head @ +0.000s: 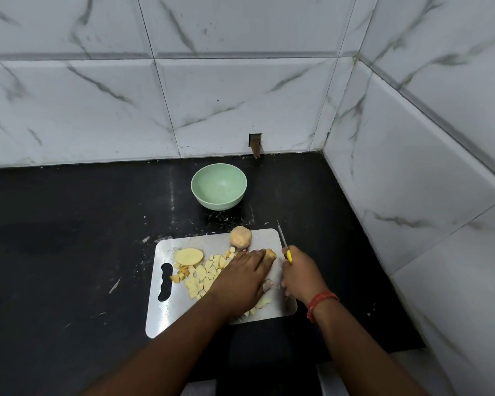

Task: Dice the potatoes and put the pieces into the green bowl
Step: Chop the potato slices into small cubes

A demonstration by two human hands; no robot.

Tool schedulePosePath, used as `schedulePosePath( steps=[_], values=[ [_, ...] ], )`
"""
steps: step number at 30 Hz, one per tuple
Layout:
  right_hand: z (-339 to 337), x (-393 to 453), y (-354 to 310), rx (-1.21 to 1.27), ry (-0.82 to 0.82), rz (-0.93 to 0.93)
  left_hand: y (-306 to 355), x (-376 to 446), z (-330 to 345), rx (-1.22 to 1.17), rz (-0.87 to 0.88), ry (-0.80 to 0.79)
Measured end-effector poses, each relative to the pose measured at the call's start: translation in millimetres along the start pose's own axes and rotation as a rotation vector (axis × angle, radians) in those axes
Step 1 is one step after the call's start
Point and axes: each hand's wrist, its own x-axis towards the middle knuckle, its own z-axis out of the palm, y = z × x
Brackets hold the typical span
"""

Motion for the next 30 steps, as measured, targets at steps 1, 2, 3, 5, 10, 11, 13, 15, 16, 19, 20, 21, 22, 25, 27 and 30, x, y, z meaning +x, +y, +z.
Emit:
schedulePosePath(
  steps=[1, 2, 3, 5, 10, 11, 13, 15, 16, 19, 20, 21, 22, 25, 27, 30],
  values=[
    [-0.2, -2.6, 0.9, -0.023, -0.028, 0.021, -0.6, -0.1, 0.5, 0.009, 0.002, -0.010],
    [-0.4, -5.1, 1.5, -0.051, -0.046, 0.034, -0.5, 0.0, 0.5, 0.014, 0.003, -0.017],
    [-0.6, -6.7, 2.3, -0.073, -0.057, 0.045, -0.6, 0.2, 0.5, 0.015, 0.004, -0.022],
    [-1.4, -10.2, 1.7, -0.099, -0.082, 0.062, -0.7, 1.2, -0.2, 0.006, 0.008, -0.032],
    [-4.8, -20.9, -5.5, -0.187, -0.162, 0.128, 0.5, 0.2, -0.8, -0.027, -0.024, -0.041],
    [-4.7, -20.9, -5.3, -0.226, -0.145, 0.112, 0.9, -0.5, -0.5, -0.030, -0.031, -0.018],
    [-5.0, -19.6, -3.1, -0.325, -0.120, 0.063, 2.0, -2.4, 1.3, -0.024, -0.026, 0.032],
    [-7.9, -19.4, -2.4, -0.402, -0.132, 0.047, 2.7, -3.6, 4.4, -0.007, -0.013, 0.072],
    [-9.3, -19.5, -2.2, -0.433, -0.147, 0.046, 3.1, -4.3, 5.2, -0.001, -0.009, 0.088],
    [-11.1, -21.7, -4.1, -0.499, -0.192, 0.039, 4.1, -5.4, 3.8, 0.001, 0.001, 0.103],
    [-11.0, -22.4, -4.9, -0.522, -0.202, 0.037, 3.8, -5.4, 3.2, -0.001, 0.001, 0.098],
    [-10.6, -22.9, -5.5, -0.541, -0.211, 0.039, 3.4, -5.4, 3.0, -0.001, -0.003, 0.089],
    [-10.3, -23.1, -6.0, -0.555, -0.220, 0.042, 3.1, -5.4, 2.8, -0.003, -0.008, 0.078],
    [-10.3, -23.1, -7.4, -0.558, -0.233, 0.043, 1.9, -4.5, 4.0, -0.003, -0.017, 0.061],
    [-11.9, -23.4, -7.7, -0.554, -0.236, 0.043, 1.8, -4.0, 4.3, 0.004, -0.012, 0.062],
    [-13.6, -24.1, -7.4, -0.521, -0.222, 0.047, 2.3, -4.6, 2.9, 0.002, -0.010, 0.057]
  ],
)
